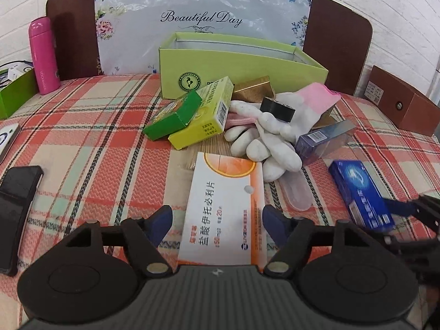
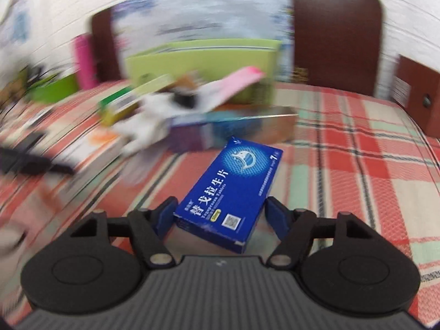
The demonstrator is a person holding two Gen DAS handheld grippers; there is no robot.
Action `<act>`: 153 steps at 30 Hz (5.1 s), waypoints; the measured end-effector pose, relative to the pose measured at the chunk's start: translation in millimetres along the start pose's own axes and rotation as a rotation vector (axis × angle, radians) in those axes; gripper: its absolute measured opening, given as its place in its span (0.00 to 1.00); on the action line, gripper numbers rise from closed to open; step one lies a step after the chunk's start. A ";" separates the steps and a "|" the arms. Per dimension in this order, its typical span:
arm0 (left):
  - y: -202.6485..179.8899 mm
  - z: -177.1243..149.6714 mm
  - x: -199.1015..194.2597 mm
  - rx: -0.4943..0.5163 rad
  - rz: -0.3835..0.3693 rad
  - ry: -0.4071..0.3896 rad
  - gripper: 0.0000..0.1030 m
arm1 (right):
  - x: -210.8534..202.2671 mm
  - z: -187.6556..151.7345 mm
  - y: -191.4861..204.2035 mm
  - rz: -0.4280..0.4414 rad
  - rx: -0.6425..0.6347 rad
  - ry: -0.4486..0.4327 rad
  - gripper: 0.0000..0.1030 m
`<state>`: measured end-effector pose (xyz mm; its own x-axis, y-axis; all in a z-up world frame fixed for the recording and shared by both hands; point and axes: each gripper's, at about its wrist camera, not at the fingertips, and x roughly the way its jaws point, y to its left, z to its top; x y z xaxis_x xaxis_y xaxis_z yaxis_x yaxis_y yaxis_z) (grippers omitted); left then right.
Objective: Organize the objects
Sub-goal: 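Grasp the blue medicine box with the right tool while the left tool grasps the white-orange medicine box, then lower both medicine boxes into the lime-green box and open both tools, then grasp the teal-gold VIVX box with the right tool while the left tool reaches the green plant-print box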
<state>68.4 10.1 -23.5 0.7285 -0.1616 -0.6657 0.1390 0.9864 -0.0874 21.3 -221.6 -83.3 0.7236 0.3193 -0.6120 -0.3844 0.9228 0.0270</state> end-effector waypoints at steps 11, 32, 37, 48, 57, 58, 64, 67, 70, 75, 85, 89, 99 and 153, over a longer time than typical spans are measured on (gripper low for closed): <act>-10.4 -11.2 5.8 0.014 -0.040 0.045 0.71 | -14.6 2.5 18.1 -0.080 0.007 0.045 0.80; -10.8 -2.0 12.7 0.018 -0.038 0.046 0.67 | 11.4 16.9 24.3 -0.053 0.064 0.038 0.54; -11.4 8.3 -10.6 0.029 -0.092 0.000 0.67 | -7.0 23.4 26.3 0.102 0.129 0.016 0.54; -4.2 93.2 -51.2 -0.015 -0.184 -0.248 0.67 | -25.9 105.6 10.4 0.073 0.084 -0.204 0.54; -6.2 160.3 -25.7 -0.059 -0.178 -0.331 0.67 | 8.9 168.1 -11.6 -0.027 0.026 -0.288 0.54; -7.5 168.4 -18.5 -0.060 -0.172 -0.335 0.67 | 15.7 173.5 -14.0 -0.039 0.021 -0.290 0.54; -7.1 209.0 32.3 -0.093 -0.137 -0.336 0.67 | 72.7 206.6 -27.6 -0.139 0.010 -0.285 0.54; -3.5 221.7 60.7 -0.093 -0.114 -0.330 0.67 | 104.0 215.8 -34.0 -0.171 0.011 -0.273 0.54; 1.0 229.6 88.3 -0.096 -0.097 -0.306 0.67 | 136.4 222.0 -39.8 -0.207 0.003 -0.246 0.54; 5.1 233.2 125.0 -0.092 -0.097 -0.292 0.75 | 177.1 223.4 -45.9 -0.241 -0.033 -0.193 0.54; 10.3 217.8 120.5 -0.098 -0.057 -0.224 0.81 | 175.3 199.8 -32.7 -0.259 -0.174 -0.219 1.00; 1.4 216.8 89.4 -0.091 -0.040 -0.235 0.81 | 148.8 205.6 -31.0 -0.258 -0.149 -0.249 1.00; -17.3 185.2 14.1 -0.102 -0.008 -0.208 0.81 | 58.1 195.0 -16.1 -0.228 -0.123 -0.352 1.00; 90.2 81.1 82.2 -0.275 -0.066 -0.029 0.67 | 76.8 91.3 7.9 -0.279 0.152 -0.107 1.00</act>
<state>195.3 83.4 -26.0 0.7430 -0.2228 -0.6311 0.0025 0.9439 -0.3303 126.2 -170.1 -57.9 0.8483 0.0629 -0.5257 -0.0785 0.9969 -0.0075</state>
